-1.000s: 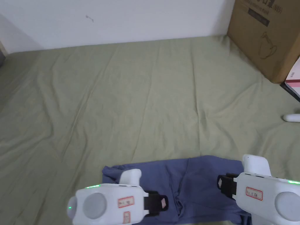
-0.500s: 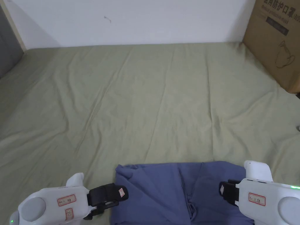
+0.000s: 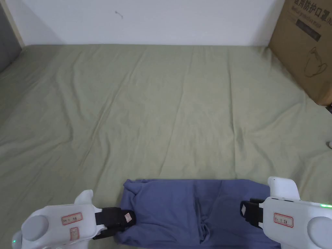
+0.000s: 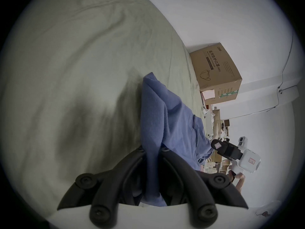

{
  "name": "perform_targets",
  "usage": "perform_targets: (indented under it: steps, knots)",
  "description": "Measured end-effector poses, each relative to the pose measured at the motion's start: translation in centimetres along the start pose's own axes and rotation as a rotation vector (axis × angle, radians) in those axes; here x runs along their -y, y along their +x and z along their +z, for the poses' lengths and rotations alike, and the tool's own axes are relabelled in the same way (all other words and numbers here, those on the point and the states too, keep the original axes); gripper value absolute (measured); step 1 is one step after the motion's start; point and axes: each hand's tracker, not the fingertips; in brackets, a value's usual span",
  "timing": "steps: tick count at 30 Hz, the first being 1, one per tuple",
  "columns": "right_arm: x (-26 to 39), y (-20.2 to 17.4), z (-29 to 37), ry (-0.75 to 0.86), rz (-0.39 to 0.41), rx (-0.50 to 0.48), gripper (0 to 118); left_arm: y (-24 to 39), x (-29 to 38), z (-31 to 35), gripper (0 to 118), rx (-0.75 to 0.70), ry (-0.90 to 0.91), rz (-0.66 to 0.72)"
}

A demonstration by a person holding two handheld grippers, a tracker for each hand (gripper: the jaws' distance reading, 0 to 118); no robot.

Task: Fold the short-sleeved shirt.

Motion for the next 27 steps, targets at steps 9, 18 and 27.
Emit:
perform_targets:
  steps: [9, 18, 27]
  knots:
    - [0.6, 0.4, -0.4, -0.018, -0.027, -0.009, 1, -4.0, -1.8, 11.1, 9, -0.216, 0.121, -0.016]
    - [1.3, 0.6, -1.4, -0.043, -0.063, -0.028, 1, -0.9, -1.1, 14.9, 9, -0.297, 0.172, -0.063]
    - [1.4, 2.0, -0.6, -0.026, -0.092, -0.035, 1, 12.9, -0.8, 10.7, 9, -0.125, 0.169, -0.398]
